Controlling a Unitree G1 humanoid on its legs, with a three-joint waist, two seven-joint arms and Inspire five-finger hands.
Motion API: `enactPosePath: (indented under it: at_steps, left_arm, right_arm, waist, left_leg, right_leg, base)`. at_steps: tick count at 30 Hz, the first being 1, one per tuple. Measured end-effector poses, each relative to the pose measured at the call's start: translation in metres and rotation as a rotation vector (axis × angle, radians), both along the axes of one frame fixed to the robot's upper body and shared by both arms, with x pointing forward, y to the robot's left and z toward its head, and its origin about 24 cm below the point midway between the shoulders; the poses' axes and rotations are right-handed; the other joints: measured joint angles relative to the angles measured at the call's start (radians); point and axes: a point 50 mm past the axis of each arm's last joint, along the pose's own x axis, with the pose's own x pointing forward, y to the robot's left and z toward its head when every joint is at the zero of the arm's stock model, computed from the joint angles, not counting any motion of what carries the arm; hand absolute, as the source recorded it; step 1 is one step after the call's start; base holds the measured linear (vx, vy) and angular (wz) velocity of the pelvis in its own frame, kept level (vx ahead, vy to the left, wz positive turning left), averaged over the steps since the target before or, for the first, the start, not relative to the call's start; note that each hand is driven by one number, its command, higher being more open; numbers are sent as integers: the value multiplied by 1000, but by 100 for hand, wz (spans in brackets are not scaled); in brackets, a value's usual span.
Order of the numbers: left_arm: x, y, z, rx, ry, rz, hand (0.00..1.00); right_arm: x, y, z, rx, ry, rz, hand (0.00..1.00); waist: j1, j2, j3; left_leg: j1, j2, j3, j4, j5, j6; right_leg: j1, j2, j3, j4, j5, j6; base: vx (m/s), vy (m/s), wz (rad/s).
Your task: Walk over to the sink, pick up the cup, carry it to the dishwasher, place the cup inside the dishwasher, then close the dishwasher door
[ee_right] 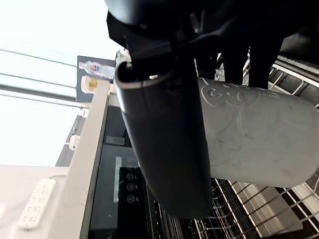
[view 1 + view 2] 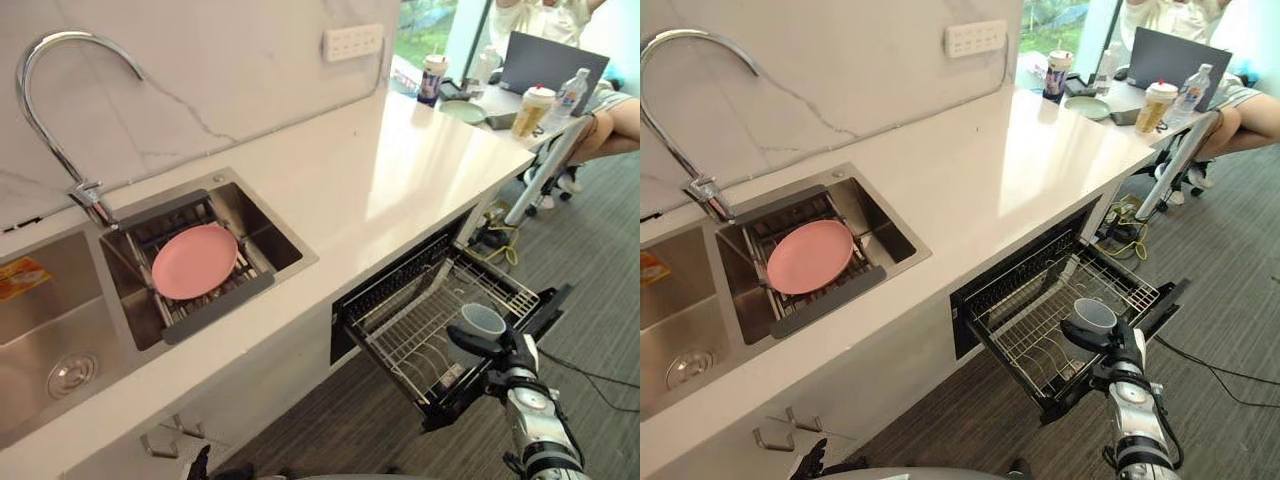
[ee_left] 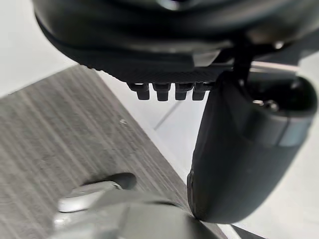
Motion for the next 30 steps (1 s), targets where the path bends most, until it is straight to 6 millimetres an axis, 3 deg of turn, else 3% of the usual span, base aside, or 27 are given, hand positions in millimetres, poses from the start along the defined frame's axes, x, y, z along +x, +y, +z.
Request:
enactPosePath:
  at_steps: [7,13,16,19,21,25,26,30]
  left_arm:
    - [14,6,1,-19,1,56,100]
    - [14,8,-2,-139,14,206,100]
    - [27,11,0,-172,-22,251,100]
    - [44,10,2,-187,-58,237,100]
    - [58,10,6,-177,-96,225,100]
    - [74,8,10,-187,-157,241,100]
    - [77,6,11,-193,-169,238,100]
    - [84,5,13,-206,-198,225,100]
  right_arm:
    - [44,3,27,-32,-62,32,0]
    - [60,13,37,-32,-89,100,0]
    - [65,16,40,-19,-88,119,0]
    - [85,15,65,-35,-158,127,0]
    - [95,10,82,-58,-196,122,0]
    - [96,0,88,-87,-169,70,0]
    - [97,-1,90,-90,-163,58,100]
    - [100,-1,92,-80,-151,47,100]
  waist:
    - [71,-7,140]
    - [119,-23,213]
    - [140,-30,251]
    - [152,-30,297]
    - [153,-24,320]
    - [150,-18,341]
    - [151,-11,345]
    - [148,-6,348]
  left_leg:
    - [-126,24,-73,90,1,-6]
    - [-180,55,-100,84,18,-19]
    - [-209,90,-67,47,41,-15]
    - [-240,106,-68,12,90,-22]
    - [-262,104,-57,-15,111,-22]
    - [-285,92,-11,-53,176,-26]
    - [-289,92,-11,-64,193,-25]
    - [-273,85,-13,-74,215,-26]
  right_leg:
    - [-52,17,-39,18,23,-8]
    - [-83,39,-54,36,75,-13]
    - [-120,43,-69,69,80,-15]
    - [-159,50,-91,89,78,-17]
    - [-180,37,-106,106,48,-46]
    - [-203,-10,-151,164,-61,-41]
    - [-214,-15,-158,185,-74,-42]
    - [-218,-39,-166,252,-126,-40]
  base:
    - [-57,-11,28]
    - [-86,18,22]
    - [-70,34,45]
    - [-61,2,21]
    - [-14,-21,33]
    - [14,-63,53]
    - [14,-36,26]
    - [8,-31,12]
